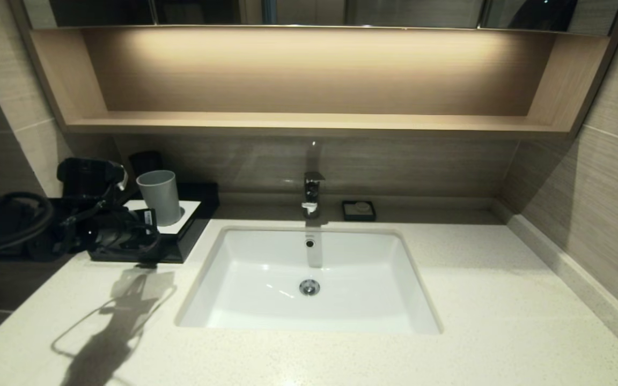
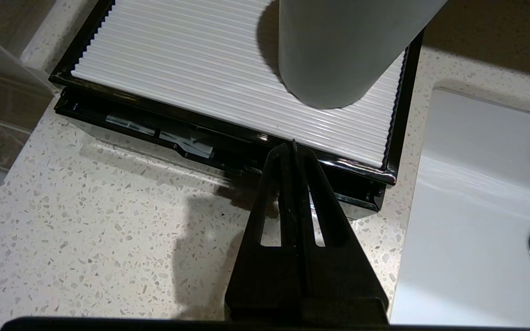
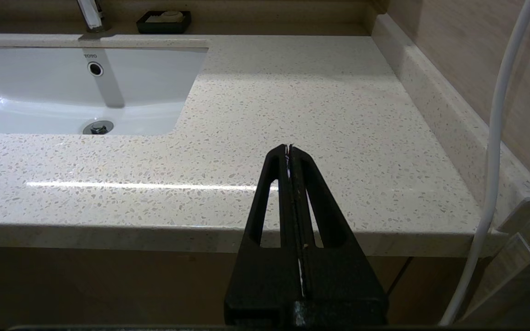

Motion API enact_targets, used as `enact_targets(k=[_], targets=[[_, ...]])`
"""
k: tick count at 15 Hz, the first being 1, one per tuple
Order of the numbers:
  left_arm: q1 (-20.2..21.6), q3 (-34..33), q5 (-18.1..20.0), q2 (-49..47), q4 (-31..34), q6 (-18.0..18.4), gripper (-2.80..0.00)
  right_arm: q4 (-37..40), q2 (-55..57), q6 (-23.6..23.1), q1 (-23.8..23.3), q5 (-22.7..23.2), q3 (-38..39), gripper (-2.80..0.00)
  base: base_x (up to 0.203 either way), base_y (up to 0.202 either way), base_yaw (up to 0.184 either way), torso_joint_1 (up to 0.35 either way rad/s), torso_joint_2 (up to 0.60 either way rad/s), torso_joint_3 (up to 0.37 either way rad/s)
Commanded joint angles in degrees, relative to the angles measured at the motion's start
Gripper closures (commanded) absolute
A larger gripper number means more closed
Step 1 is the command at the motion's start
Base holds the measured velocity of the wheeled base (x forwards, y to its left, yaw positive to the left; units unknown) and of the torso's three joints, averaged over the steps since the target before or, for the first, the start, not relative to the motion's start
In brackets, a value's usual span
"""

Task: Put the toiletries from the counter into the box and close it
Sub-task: Place the cup on the storage box

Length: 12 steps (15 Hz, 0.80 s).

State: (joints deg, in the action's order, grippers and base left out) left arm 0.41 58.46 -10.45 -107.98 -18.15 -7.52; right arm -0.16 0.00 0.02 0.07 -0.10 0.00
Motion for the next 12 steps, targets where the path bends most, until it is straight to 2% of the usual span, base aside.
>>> enact_targets(k=[1,12], targets=[[-0.05,0.51,-0.1,-1.33,-0.13,-0.04,0.0,-0.02,0.0,-0.02,0.01,0.01,0.09,0.0,0.0,0.0,0.0,0.0,0.0,0.0],[-0.24,5.88,-0.35,-5.45,-0.13,0.14,0.0,-0.02,0.0,-0.02,0.01,0.01,0.07,0.0,0.0,0.0,0.0,0.0,0.0,0.0]])
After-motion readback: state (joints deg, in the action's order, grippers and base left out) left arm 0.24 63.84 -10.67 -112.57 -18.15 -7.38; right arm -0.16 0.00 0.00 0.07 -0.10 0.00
